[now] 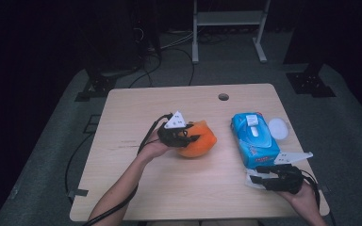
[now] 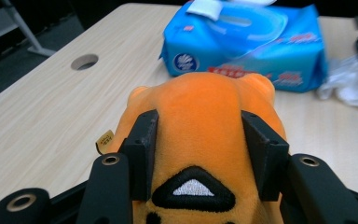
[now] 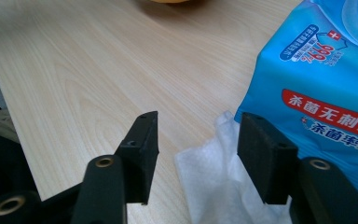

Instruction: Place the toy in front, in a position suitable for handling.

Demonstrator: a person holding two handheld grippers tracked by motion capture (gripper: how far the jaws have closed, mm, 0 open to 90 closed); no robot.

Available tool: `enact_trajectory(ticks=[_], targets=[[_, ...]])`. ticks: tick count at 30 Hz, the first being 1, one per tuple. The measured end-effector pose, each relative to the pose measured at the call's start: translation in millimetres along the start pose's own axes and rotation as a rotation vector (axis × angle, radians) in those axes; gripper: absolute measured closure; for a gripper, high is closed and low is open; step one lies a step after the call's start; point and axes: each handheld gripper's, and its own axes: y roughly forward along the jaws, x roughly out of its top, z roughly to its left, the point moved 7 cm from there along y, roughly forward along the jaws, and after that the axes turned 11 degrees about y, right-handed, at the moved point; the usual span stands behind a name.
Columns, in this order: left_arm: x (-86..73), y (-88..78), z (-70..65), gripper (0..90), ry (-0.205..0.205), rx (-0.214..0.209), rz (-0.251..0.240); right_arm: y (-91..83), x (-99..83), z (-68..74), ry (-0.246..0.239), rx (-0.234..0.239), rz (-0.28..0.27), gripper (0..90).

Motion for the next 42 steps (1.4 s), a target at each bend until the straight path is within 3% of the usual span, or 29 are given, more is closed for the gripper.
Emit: enact_trajectory(ticks=[4,7,13,19,25,30,42], targets=[[-7.1,6.1,8.2,51.6,-0.018,0.010,0.006,1.3,0.0,-1.2,0.007,0.006,0.000,45.1],[-11.3,8.4,8.2,49.9,-0.025,-0.004,0.004,2.4,-0.8,-1.6,0.004,0.010,0.002,44.1],[-10.3,4.5,4.6,31.0,-0.038,-0.020,-0.003,2.7,0.6,0.9,-0.003,0.014,-0.002,41.5],[-9.0,-12.5,3.2,19.9,-0.050,-0.018,-0.009,0.4,2.2,1.3,-0.002,0.006,-0.014,39.5],[-15.6,-30.9,0.4,16.2,-0.087,-0.007,-0.025,-3.3,4.6,0.6,-0.001,-0.008,-0.031,38.2],[-21.3,-44.6,-2.5,15.5,-0.079,0.005,-0.008,-4.8,5.5,-0.2,0.004,-0.017,-0.045,36.8],[-30.8,-69.6,-4.6,12.9,-0.107,0.026,-0.007,-5.0,6.3,-2.6,0.016,-0.028,-0.051,33.7]])
